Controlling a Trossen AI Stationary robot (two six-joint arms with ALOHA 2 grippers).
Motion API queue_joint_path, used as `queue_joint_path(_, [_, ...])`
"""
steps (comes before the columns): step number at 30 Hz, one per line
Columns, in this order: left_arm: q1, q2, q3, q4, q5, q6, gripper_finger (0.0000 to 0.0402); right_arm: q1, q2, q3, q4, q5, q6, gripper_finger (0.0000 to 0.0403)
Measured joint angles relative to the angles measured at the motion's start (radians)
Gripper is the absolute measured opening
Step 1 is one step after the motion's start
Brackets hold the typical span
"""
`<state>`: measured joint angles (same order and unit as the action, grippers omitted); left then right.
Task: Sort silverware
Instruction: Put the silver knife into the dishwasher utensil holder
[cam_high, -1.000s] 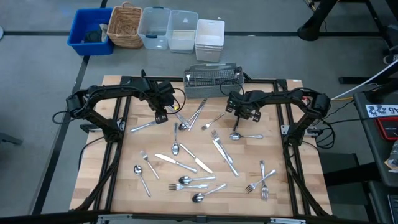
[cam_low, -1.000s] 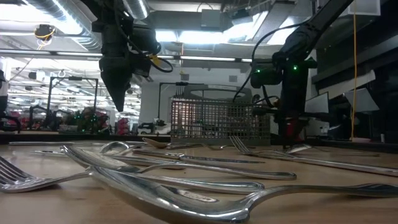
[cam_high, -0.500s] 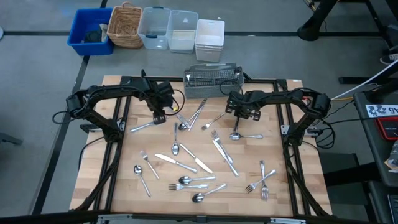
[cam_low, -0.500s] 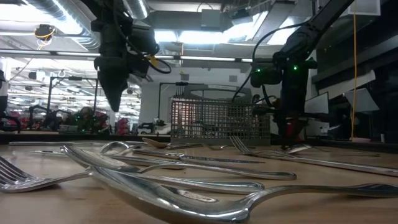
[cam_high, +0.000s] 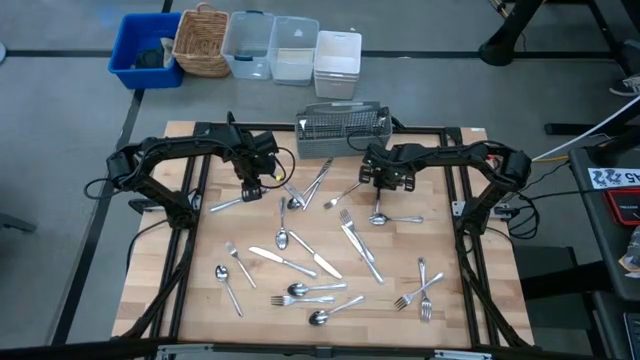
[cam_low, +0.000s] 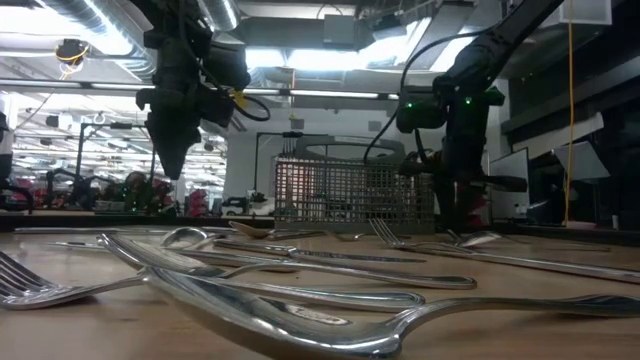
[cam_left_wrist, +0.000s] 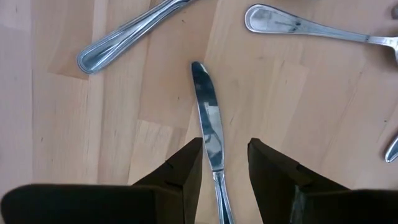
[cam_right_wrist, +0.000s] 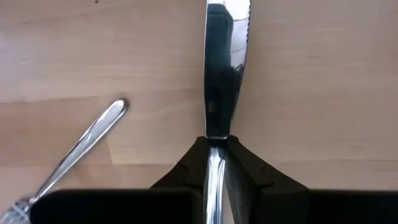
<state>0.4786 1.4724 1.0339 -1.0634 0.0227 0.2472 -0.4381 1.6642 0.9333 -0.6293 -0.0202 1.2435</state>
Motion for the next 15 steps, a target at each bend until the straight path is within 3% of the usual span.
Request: queue_joint_path(15, [0.001,0.0,0.0,0.001,0.0,0.04,0.0115,0.013,-0.004,0.004,0.035,-0.079,-0.105,0.0039])
